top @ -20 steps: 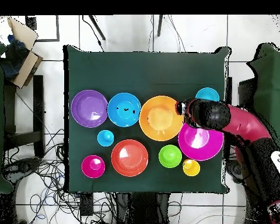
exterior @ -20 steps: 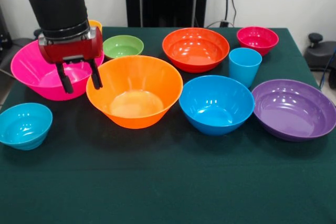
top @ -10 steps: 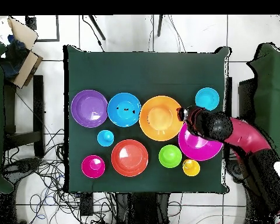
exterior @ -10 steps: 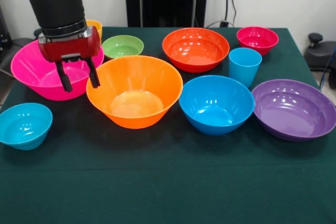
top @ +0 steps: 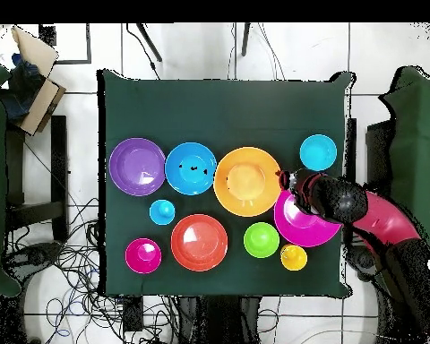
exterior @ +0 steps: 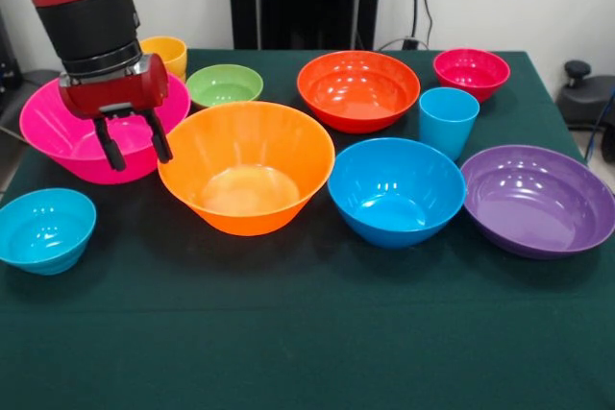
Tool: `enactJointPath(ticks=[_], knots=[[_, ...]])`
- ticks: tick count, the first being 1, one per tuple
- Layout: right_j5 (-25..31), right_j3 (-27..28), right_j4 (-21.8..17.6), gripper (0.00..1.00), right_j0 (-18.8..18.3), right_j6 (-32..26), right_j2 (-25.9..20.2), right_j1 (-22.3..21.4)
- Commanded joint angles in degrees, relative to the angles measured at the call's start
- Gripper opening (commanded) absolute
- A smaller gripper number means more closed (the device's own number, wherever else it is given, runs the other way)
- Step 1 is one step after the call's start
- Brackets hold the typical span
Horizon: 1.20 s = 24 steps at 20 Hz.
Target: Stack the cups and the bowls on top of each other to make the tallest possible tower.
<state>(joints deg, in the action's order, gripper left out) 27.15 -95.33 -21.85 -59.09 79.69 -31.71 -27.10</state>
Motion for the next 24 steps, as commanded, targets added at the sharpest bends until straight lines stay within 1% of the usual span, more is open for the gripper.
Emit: enactJointPath(ticks=[1,9,18,21,24], knots=[[2.74,-0.93,-6.80,1.00,0.93,-10.09,-4.31,1.11],[4.07,1.33,-6.46,1.00,1.64,-10.04,-4.84,1.46],[6.83,3.54,-5.53,1.00,1.05,-11.44,-5.98,0.86],[8.15,3.42,-5.39,1.00,0.92,-11.38,-5.78,-0.20],[10.17,3.12,-5.77,1.00,0.58,-12.50,-5.80,-2.24]])
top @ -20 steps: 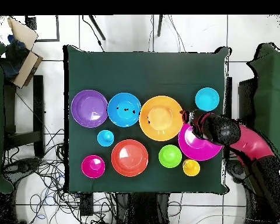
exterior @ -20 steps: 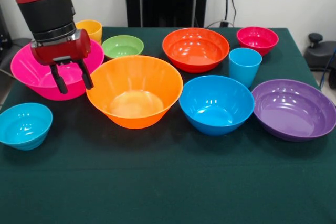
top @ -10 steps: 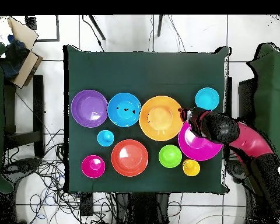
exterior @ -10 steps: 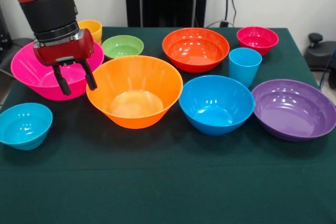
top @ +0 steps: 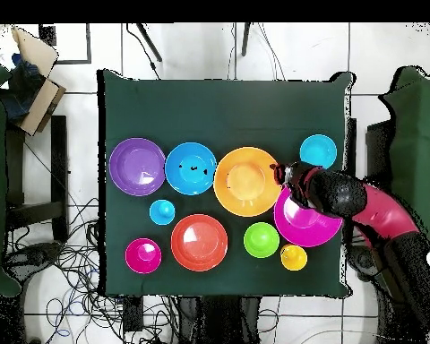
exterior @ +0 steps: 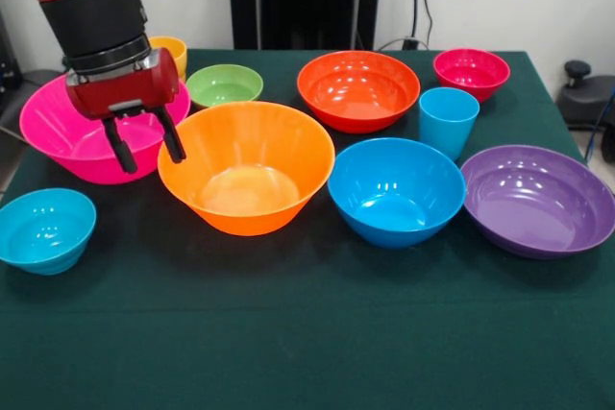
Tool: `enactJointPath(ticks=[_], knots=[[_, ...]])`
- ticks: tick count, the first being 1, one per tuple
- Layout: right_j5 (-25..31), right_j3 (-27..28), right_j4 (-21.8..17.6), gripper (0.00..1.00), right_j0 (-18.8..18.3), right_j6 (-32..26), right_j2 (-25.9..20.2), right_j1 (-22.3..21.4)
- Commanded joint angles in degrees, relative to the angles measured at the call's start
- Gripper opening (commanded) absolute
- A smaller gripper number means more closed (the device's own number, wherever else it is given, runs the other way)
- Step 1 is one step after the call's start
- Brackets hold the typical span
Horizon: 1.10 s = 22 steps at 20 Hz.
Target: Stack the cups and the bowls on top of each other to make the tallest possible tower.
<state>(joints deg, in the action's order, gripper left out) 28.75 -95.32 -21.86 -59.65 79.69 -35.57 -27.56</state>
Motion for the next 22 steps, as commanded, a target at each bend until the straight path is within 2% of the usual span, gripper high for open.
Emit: enactJointPath(ticks=[1,7,14,19,22], knots=[[9.13,3.43,-6.00,1.00,1.16,-13.00,-1.93,-1.99],[15.36,6.30,-8.70,1.00,1.06,-21.51,-4.26,-3.34],[21.15,8.36,-9.81,1.00,0.87,-22.78,-6.94,-5.89],[22.34,10.68,-11.02,1.00,0.81,-23.09,-8.15,-4.55],[21.13,12.17,-12.47,1.00,0.89,-22.96,-8.15,-3.15]])
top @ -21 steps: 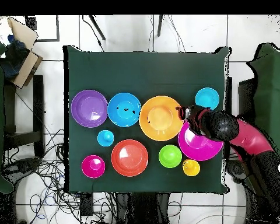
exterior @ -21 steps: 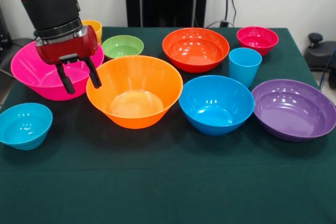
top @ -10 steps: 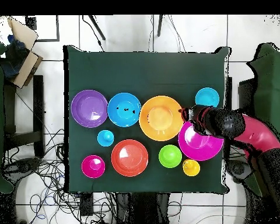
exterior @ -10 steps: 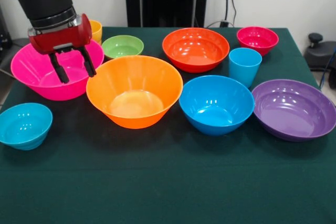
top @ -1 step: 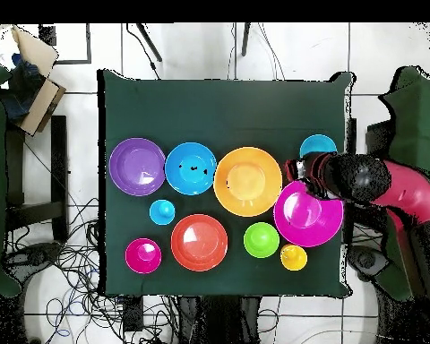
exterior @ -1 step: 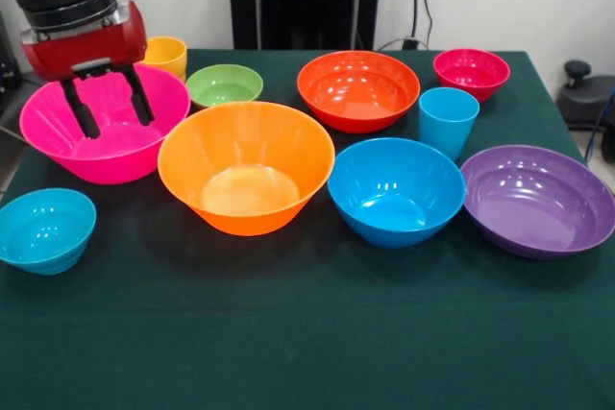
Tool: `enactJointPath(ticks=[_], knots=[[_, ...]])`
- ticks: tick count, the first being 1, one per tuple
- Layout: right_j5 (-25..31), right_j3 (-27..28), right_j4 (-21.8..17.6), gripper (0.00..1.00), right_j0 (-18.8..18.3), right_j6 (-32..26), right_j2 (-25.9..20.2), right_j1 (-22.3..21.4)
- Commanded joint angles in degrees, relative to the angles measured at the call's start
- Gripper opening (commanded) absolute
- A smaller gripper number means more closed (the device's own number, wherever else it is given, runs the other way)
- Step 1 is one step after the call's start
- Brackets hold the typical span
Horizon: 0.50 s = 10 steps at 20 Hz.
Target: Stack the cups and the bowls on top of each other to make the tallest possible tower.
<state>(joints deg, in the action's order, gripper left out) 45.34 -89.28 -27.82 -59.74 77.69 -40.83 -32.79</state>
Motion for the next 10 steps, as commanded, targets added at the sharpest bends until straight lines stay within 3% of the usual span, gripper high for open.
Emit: enactJointPath(ticks=[1,6,10], knots=[[3.89,6.80,-7.22,1.00,1.12,-20.74,-2.71,2.67],[-1.20,11.02,-12.66,1.00,3.10,-15.83,0.25,4.05],[-3.62,10.93,-14.49,1.00,3.10,-12.92,0.50,4.27]])
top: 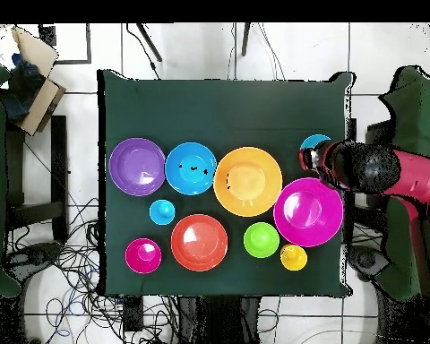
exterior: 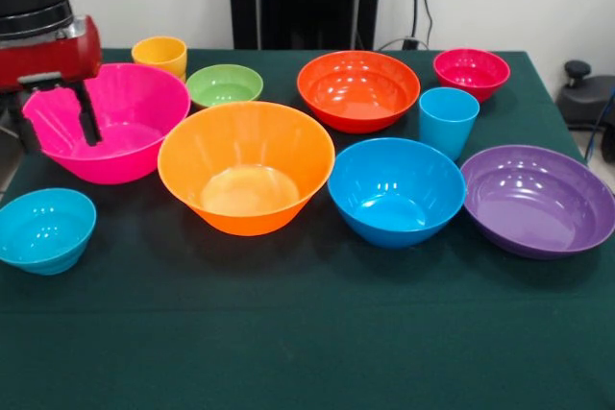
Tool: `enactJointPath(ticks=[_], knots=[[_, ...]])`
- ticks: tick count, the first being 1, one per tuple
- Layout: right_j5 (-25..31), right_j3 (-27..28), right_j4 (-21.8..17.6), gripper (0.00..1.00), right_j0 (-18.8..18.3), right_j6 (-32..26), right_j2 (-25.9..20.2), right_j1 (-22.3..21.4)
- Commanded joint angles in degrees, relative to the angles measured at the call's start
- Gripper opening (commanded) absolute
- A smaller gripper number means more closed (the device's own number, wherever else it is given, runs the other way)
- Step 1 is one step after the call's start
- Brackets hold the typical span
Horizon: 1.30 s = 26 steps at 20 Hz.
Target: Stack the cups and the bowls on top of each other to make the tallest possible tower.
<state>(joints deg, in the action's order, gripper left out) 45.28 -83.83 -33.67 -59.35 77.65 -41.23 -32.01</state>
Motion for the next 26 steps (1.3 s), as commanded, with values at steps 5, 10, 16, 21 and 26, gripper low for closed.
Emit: enactJointPath(ticks=[5,10,16,21,26], knots=[[-5.39,4.60,-10.15,1.00,2.94,-10.62,1.06,5.58],[-8.62,5.50,-10.68,1.00,2.37,-12.10,-0.48,11.56],[-11.80,3.09,-11.59,1.00,0.38,-12.56,-0.72,14.04],[-13.16,-0.37,-12.13,0.00,-1.42,-12.31,-0.34,13.16],[-13.14,-2.59,-12.04,0.00,-2.30,-11.57,-0.71,11.54]])
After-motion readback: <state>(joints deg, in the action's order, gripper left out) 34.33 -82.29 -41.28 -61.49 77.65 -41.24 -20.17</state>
